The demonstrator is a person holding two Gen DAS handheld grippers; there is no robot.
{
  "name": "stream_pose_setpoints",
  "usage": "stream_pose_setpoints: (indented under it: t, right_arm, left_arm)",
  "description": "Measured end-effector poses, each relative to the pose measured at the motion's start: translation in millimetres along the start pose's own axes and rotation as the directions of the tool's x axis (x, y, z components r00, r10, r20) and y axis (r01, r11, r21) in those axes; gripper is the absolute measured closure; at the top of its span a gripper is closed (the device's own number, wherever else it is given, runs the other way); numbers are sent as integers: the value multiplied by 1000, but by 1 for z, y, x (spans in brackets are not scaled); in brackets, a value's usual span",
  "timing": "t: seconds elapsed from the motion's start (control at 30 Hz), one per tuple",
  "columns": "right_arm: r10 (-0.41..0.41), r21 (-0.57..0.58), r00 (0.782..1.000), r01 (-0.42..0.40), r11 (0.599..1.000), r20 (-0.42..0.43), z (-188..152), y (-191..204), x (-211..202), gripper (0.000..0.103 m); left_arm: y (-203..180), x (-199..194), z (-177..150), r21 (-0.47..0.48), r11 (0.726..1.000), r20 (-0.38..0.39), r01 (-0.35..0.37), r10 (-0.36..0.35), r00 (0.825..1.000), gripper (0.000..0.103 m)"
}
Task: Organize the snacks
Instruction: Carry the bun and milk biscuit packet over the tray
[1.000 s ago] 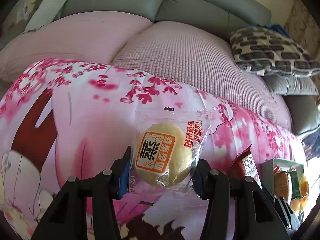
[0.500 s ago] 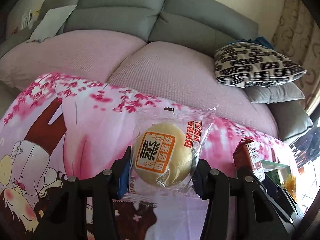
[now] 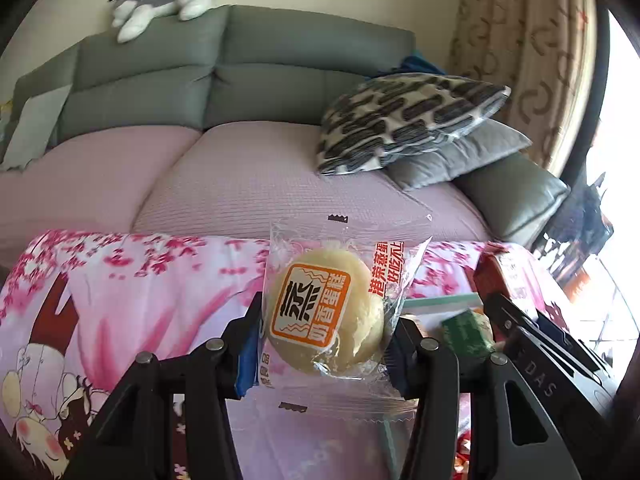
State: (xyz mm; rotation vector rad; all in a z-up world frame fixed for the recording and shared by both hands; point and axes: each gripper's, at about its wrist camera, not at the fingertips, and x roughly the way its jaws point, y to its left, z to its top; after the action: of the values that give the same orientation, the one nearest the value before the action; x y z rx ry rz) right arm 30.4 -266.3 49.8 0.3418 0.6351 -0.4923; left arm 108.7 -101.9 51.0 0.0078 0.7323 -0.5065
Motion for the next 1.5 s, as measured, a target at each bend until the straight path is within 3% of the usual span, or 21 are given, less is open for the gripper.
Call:
stream_pose_setpoints:
  t: [0.27, 0.7, 1.1, 1.37, 1.5]
  right_arm:
    - [-65, 23, 998, 64, 998, 6, 14, -33, -17, 52]
    - [-162, 44, 987, 162, 986, 12, 24, -70, -50, 52]
    - [-163, 24, 986, 164, 986, -33, 13, -82, -64, 53]
    - [-141, 7, 987, 142, 990, -79, -5, -87, -67, 53]
    - [-125, 0, 984, 126, 992, -127, -19, -89, -61, 52]
  left_arm:
    - [-55, -1, -8, 137, 988, -16, 78, -76, 997, 49]
    - [-112, 15, -31, 277, 951, -104, 138, -113, 988, 49]
    - [-101, 14, -28, 244, 964, -111, 108, -82, 990, 49]
    - [-95, 6, -33, 185, 978, -172, 93, -61, 983, 49]
    - [-104, 2, -43, 202, 975, -211, 95, -51, 976, 49]
